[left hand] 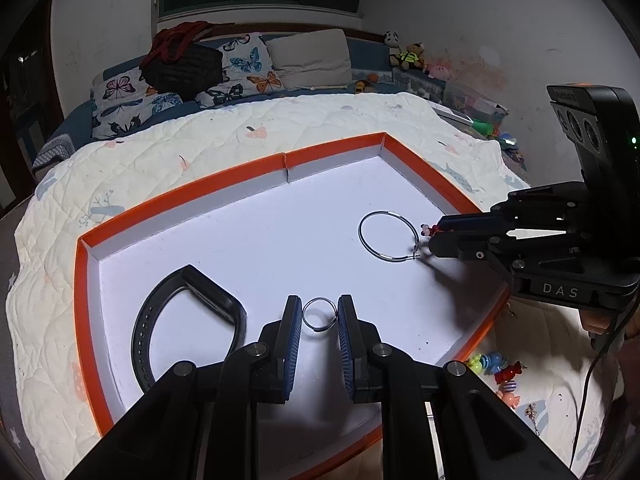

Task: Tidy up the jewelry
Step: 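Lower the red pendant and silver ring into the tray while both tools open, then grasp the silver chain necklace with the left tool while the right tool grasps a rose-gold charm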

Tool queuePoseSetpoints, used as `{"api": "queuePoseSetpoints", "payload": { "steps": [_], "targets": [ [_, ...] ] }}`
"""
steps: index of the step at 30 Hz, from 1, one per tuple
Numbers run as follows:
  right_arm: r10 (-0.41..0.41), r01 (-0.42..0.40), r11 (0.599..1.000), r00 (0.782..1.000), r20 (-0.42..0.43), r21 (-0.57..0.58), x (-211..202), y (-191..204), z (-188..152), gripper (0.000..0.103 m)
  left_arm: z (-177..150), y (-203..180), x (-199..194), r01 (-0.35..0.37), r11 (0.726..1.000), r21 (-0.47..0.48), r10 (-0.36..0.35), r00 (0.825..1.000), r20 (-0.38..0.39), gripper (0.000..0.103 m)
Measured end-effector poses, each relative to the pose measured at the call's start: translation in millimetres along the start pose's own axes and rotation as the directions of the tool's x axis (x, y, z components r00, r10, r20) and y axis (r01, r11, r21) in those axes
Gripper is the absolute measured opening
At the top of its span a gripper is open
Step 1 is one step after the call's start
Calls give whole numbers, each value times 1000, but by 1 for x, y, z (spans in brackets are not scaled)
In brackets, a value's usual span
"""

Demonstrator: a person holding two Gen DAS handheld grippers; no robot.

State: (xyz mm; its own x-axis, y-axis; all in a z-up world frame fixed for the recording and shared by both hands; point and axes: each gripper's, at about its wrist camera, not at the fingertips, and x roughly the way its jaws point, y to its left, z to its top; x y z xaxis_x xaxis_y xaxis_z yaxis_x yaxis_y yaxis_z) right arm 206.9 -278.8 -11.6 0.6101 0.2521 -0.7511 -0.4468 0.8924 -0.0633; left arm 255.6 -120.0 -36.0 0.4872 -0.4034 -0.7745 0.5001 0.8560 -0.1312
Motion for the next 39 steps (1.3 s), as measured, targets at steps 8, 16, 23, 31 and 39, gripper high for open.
{"api": "queuePoseSetpoints", "payload": {
  "steps": [8,16,23,31,39],
  "targets": [
    [-6,6,1000,1000,-4,-5,-2,-1,1,23,0,0,-2,-13,1000,-17,13,1000,8,46],
    [-23,24,1000,999,23,-10,-21,3,-3,48,-10,-16,-26,-9,1000,22,8,1000,21,48],
    [-17,17,1000,999,39,-4,-46,12,-17,52,-35,-36,-53,13,999,47,-14,1000,22,54],
    [0,1,1000,1000,27,-20,-68,26,-36,52,-71,-52,-65,13,998,63,-12,1000,-23,55],
    [31,-31,997,1000,-5,-73,-78,43,-69,52,-109,-46,-98,-12,1000,27,12,1000,0,55]
  ]
}}
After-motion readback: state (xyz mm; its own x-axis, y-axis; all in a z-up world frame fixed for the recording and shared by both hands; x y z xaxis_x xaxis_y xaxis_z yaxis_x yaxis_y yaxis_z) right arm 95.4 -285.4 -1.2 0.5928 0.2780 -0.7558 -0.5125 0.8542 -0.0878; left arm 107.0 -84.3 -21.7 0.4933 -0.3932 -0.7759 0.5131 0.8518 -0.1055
